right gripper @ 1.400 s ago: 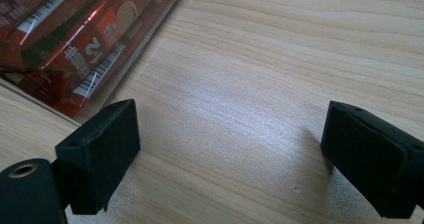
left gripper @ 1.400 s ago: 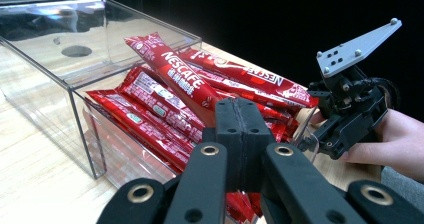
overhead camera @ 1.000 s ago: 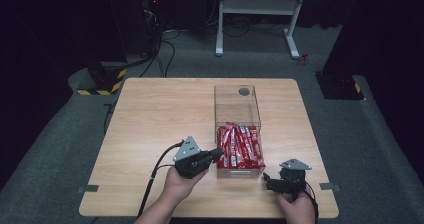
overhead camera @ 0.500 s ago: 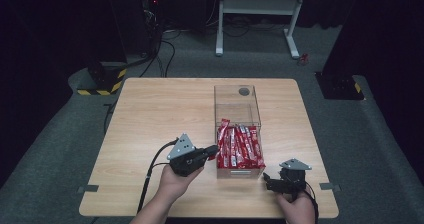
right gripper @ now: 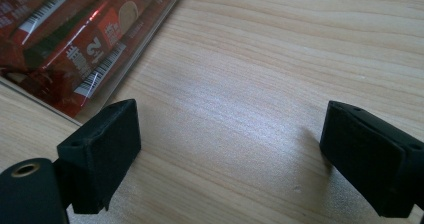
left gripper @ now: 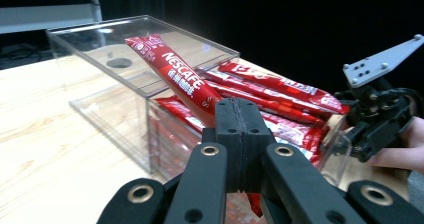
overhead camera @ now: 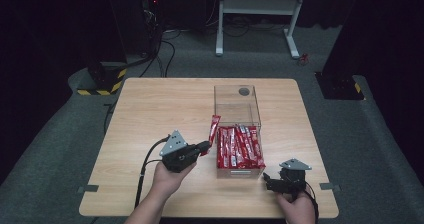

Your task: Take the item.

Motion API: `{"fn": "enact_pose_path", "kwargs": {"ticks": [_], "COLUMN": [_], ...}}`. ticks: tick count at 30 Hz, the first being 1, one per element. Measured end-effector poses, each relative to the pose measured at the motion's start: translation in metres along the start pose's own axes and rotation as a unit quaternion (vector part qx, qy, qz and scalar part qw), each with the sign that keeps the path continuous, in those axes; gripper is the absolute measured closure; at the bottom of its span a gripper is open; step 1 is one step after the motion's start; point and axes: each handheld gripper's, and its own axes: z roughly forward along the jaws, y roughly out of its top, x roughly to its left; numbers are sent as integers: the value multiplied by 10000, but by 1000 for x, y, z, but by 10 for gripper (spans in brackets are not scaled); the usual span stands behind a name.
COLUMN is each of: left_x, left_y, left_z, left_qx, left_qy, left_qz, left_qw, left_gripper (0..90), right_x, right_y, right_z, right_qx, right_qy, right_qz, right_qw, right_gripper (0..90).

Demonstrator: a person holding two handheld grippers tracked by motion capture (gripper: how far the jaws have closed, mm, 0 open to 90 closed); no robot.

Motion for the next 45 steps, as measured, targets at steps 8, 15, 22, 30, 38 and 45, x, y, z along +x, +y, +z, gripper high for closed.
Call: {"fn": "enact_pose_path", "kwargs": {"ticks": [8, 15, 22, 30, 38, 45], "left_x": [14, 29, 43, 57, 71, 81], "left_y": [-2, -4, -7, -15, -27, -39], "left_z": [-9, -18, -25, -29, -26, -21], "left_qx": [-11, -33, -35, 65, 263, 454], "left_qy": [215, 429, 593, 830, 1044, 1197], "left_qz": [-51, -127, -202, -281, -409, -551], "left_qw": [9998, 9990, 9980, 9961, 9933, 9902], "left_gripper": [898, 898, 899, 898, 899, 899], "right_x": [0, 0, 0, 0, 0, 0], "right_y": [0, 0, 0, 0, 0, 0], "right_z": [0, 0, 0, 0, 0, 0], "right_qx": [0, 0, 1, 0, 0, 0], "right_qy": [0, 1, 2, 1, 1, 2], "right_qz": [0, -1, -2, -1, -1, -1], "right_qw": [10000, 10000, 10000, 10000, 10000, 10000], "right_gripper": [91, 91, 91, 91, 91, 91]}}
